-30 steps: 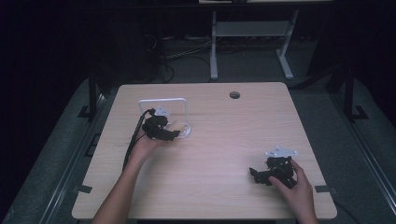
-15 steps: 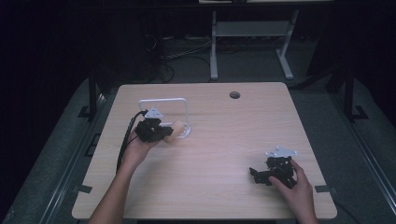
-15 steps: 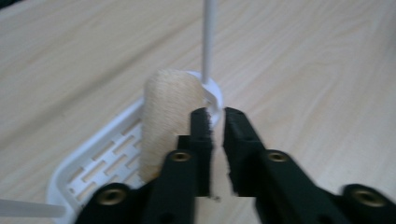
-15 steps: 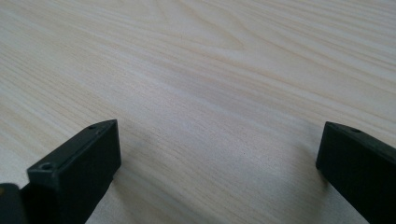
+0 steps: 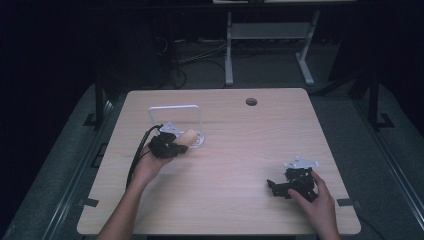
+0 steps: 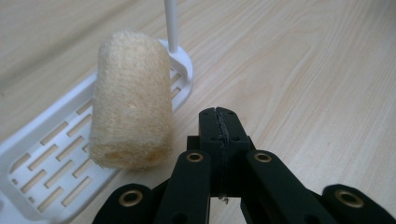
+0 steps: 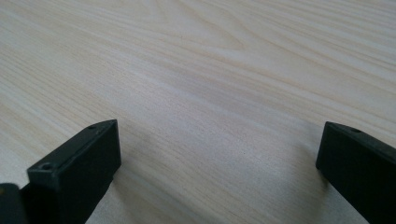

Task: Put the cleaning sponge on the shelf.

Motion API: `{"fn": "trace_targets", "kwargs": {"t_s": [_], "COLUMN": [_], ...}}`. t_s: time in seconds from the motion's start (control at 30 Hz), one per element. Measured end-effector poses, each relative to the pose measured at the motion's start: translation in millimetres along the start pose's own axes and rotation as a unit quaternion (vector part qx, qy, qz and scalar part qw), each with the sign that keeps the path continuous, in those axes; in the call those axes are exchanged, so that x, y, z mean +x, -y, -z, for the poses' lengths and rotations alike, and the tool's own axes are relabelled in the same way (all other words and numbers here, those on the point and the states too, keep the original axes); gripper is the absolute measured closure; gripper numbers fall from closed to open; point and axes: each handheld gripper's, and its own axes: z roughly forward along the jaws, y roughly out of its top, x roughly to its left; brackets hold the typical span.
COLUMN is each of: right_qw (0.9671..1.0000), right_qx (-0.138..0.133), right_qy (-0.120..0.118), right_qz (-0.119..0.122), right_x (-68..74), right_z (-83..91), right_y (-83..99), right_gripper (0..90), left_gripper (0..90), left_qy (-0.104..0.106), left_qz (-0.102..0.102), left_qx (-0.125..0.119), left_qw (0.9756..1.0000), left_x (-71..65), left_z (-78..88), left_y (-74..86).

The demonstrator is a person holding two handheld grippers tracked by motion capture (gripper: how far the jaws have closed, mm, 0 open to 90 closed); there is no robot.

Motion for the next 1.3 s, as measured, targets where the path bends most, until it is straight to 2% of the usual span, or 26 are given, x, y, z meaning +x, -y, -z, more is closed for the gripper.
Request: {"fn": "trace_targets", "kwargs": {"t_s": [0.23,0.37,0.47,0.6,1.0,1.3], "right_qw": [1.0000,1.0000,1.0000,1.0000,1.0000,1.0000], "right_qx": [0.000,0.000,0.000,0.000,0.000,0.000], "right_qy": [0.000,0.000,0.000,0.000,0.000,0.000], "right_qz": [0.000,0.000,0.000,0.000,0.000,0.000], "right_x": [0.0,0.0,0.0,0.0,0.1,0.1], "right_z": [0.0,0.0,0.0,0.0,0.2,0.4], "right_y": [0.0,0.0,0.0,0.0,0.1,0.3], "right_gripper": [0.0,0.0,0.0,0.0,0.0,0.0], "left_gripper": [89.9,89.9,89.8,89.9,89.9,89.9], "left_qy": [-0.003,-0.019,-0.037,-0.053,-0.078,-0.094], "left_qz": [0.010,0.016,0.008,0.012,0.033,0.037], "left_qx": [0.019,0.021,0.024,0.027,0.019,0.021], "left_qw": [0.9998,0.9995,0.9990,0.9981,0.9962,0.9946], "left_x": [5.9,9.6,11.7,15.1,27.0,34.2], "left_z": [-9.4,-9.5,-7.9,-6.4,-6.7,-5.6], "left_y": [6.9,9.0,9.5,11.1,15.6,18.7]}}
